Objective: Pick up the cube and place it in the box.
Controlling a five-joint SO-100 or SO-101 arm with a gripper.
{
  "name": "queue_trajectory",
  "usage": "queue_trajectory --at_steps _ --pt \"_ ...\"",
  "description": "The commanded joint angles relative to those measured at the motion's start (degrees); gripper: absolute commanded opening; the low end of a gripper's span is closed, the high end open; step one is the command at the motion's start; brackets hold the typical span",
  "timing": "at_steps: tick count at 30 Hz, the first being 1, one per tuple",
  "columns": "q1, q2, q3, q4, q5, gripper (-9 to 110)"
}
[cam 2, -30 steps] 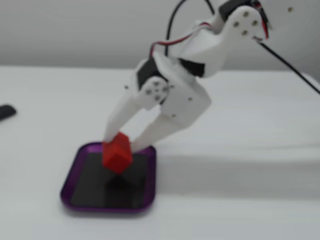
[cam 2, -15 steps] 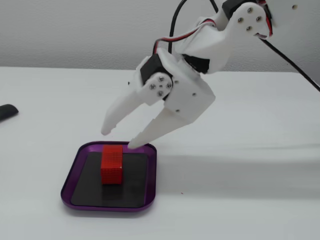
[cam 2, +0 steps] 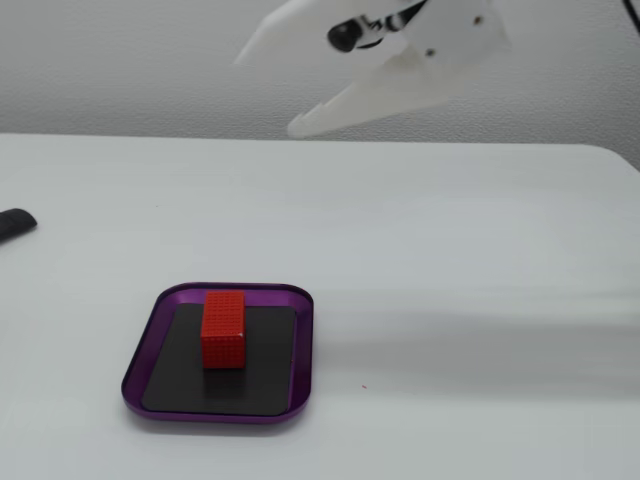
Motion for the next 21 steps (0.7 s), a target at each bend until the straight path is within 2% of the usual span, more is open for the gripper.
queue_trajectory --at_steps 1,11,15,21 --pt "0.4 14.2 5.0 4.5 2.5 15" --pt "0.0 49.7 33.0 9.4 2.5 16" --pt "0.2 58.6 40.3 15.4 3.3 20" --pt "-0.4 60.8 45.8 24.4 15.8 25"
